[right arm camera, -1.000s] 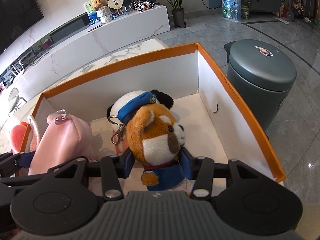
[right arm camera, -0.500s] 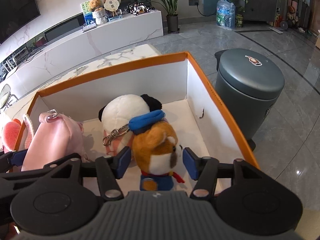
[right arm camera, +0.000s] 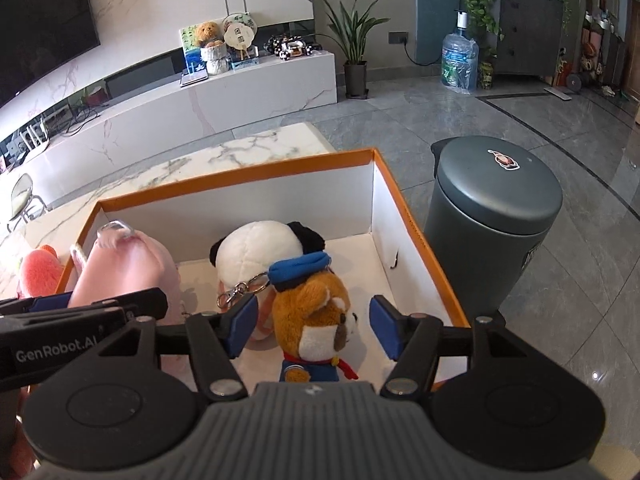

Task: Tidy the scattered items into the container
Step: 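Lower the pouch into the box with the left tool while the right tool lowers the dog plush, then open both tools and withdraw them from the box toward the pink pompom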

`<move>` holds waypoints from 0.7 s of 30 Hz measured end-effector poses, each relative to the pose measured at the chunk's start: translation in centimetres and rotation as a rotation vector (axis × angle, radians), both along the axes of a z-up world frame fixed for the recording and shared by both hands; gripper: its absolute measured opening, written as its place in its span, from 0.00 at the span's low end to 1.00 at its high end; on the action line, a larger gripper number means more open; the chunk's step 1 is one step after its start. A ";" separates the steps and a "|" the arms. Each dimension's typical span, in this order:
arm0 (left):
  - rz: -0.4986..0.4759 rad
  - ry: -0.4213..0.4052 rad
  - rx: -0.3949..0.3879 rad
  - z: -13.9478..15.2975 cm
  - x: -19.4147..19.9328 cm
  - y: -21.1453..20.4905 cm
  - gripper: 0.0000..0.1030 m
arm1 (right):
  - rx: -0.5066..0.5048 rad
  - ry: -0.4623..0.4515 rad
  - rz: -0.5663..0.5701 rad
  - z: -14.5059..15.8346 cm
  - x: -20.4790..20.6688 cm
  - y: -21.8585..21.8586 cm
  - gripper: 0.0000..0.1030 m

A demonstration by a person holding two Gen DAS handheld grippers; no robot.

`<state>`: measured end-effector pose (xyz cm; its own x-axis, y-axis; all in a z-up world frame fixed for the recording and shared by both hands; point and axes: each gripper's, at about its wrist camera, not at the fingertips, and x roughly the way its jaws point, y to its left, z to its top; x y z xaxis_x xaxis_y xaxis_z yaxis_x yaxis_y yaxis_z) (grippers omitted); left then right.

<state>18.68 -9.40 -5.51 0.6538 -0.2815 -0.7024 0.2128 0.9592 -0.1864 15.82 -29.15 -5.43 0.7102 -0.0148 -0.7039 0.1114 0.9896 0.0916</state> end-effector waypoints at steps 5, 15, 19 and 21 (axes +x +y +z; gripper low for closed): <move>0.005 -0.007 0.013 0.1 0.0 -0.2 0.97 | 0.018 -0.006 -0.004 0.0 -0.3 -0.1 0.63; 0.025 -0.052 0.022 1.6 -1.1 0.1 0.97 | 0.058 -0.026 -0.017 0.6 -1.5 -0.2 0.63; 0.041 -0.060 0.034 2.6 -2.0 0.8 0.97 | 0.056 -0.047 -0.009 1.5 -2.3 0.6 0.63; 0.051 -0.066 0.046 3.2 -2.7 1.2 0.97 | 0.052 -0.053 -0.003 2.0 -2.7 1.2 0.63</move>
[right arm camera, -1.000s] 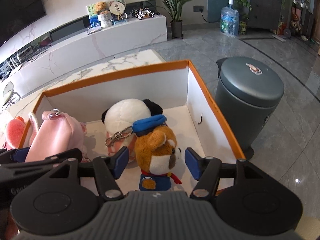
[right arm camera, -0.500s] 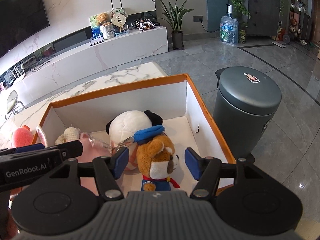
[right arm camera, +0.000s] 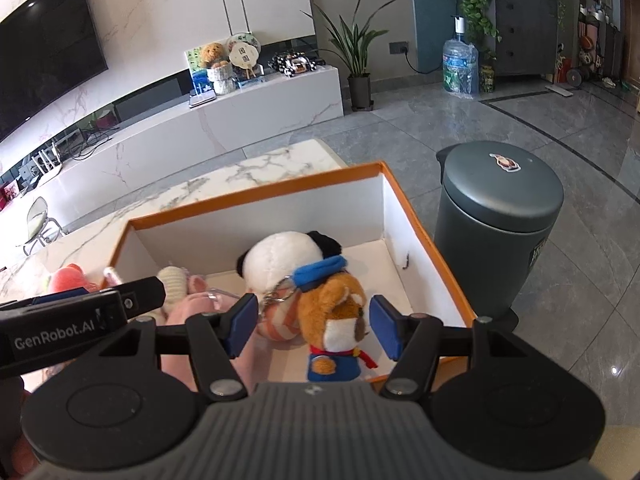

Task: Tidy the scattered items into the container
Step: 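Open both tools and withdraw them from the box toward the pink pompom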

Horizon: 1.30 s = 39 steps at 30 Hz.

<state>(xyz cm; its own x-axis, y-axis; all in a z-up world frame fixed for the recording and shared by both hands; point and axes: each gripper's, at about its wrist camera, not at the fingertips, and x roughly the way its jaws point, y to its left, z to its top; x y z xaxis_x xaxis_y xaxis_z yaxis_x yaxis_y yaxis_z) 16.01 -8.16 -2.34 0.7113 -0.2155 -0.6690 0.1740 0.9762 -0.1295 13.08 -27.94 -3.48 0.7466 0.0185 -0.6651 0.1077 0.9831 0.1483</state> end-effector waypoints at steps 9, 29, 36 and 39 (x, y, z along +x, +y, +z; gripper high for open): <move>0.053 -0.038 0.010 2.9 -3.4 3.2 0.96 | -0.026 -0.034 0.041 2.8 -3.0 3.1 0.63; 0.286 -0.048 -0.020 4.2 -10.6 15.1 0.88 | -0.083 -0.053 0.221 5.0 -8.1 15.3 0.63; 0.379 -0.037 -0.046 3.4 -11.7 20.2 0.79 | -0.113 -0.055 0.307 4.9 -8.5 20.7 0.62; 0.403 -0.026 -0.061 2.9 -11.8 22.1 0.77 | -0.130 -0.056 0.344 4.7 -8.6 22.9 0.62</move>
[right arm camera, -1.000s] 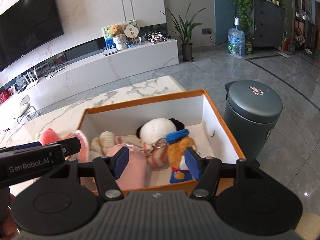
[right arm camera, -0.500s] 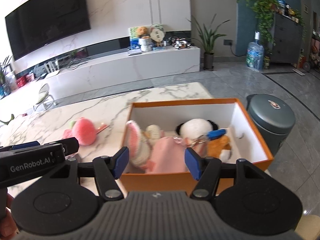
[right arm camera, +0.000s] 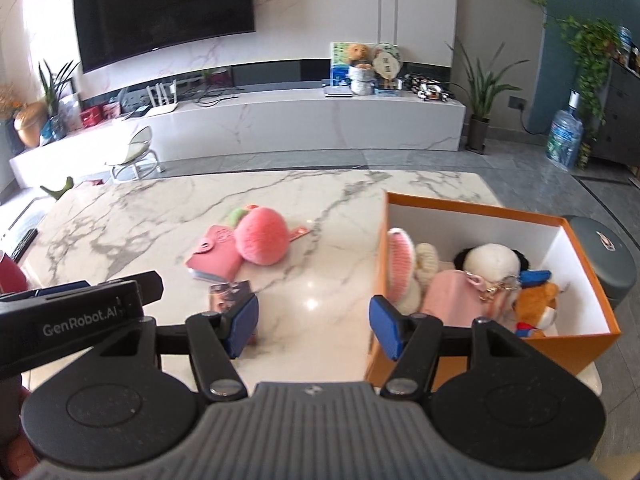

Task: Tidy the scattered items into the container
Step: 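Open both tools and withdraw them from the box toward the pink pompom, then grasp the orange crocheted ball with the left tool while the right tool grasps the pink pompom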

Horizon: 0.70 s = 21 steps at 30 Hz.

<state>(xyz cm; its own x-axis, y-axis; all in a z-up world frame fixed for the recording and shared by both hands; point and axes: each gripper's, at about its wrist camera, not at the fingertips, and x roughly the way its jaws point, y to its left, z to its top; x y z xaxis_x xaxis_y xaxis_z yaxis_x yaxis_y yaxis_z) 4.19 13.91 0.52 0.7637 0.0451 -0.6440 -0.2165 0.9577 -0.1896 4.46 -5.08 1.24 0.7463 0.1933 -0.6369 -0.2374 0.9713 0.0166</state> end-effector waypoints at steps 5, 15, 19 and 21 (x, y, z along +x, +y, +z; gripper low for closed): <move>0.014 0.014 -0.006 -1.0 0.4 2.2 0.74 | -0.017 0.012 0.040 -0.9 0.6 2.7 0.62; 0.026 0.069 -0.040 -3.8 3.3 5.2 0.69 | -0.036 0.065 0.073 -3.2 3.9 6.1 0.62; 0.035 0.091 -0.056 -4.9 5.1 6.2 0.69 | -0.031 0.085 0.086 -4.2 5.7 7.1 0.62; 0.036 0.100 -0.058 -5.4 6.0 6.5 0.69 | -0.026 0.096 0.091 -4.8 6.7 7.5 0.62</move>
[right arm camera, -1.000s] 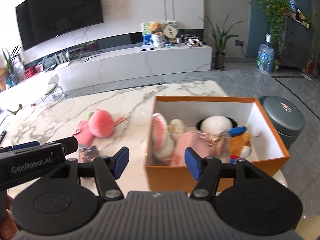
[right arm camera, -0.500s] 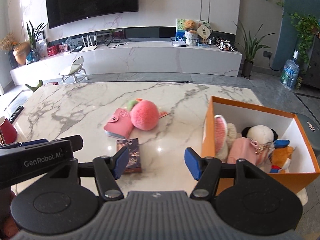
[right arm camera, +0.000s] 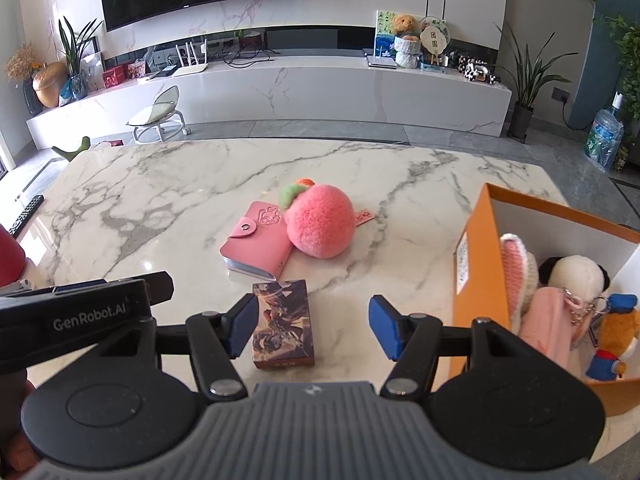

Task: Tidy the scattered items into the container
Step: 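Grasp the orange crocheted ball with the left tool while the right tool grasps the pink pompom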

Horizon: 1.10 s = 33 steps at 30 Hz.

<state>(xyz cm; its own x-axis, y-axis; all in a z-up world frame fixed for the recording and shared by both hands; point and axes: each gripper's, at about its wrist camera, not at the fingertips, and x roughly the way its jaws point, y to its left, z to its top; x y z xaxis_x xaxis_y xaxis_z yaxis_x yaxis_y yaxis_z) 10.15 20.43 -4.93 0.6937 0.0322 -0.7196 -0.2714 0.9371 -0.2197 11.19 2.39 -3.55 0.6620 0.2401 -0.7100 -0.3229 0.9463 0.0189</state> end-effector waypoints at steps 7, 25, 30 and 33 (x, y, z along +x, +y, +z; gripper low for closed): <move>0.000 0.022 -0.002 -1.4 3.7 0.8 0.69 | 0.012 0.030 0.006 -1.9 4.0 0.9 0.62; -0.027 0.072 -0.008 -4.5 14.8 2.5 0.64 | 0.097 0.055 -0.076 -5.8 15.1 2.7 0.62; -0.026 0.085 -0.016 -6.1 16.9 3.1 0.64 | 0.118 0.099 -0.077 -7.9 17.2 3.2 0.62; -0.043 0.084 -0.016 -6.5 17.9 2.8 0.64 | 0.136 0.113 -0.075 -9.0 17.8 3.3 0.62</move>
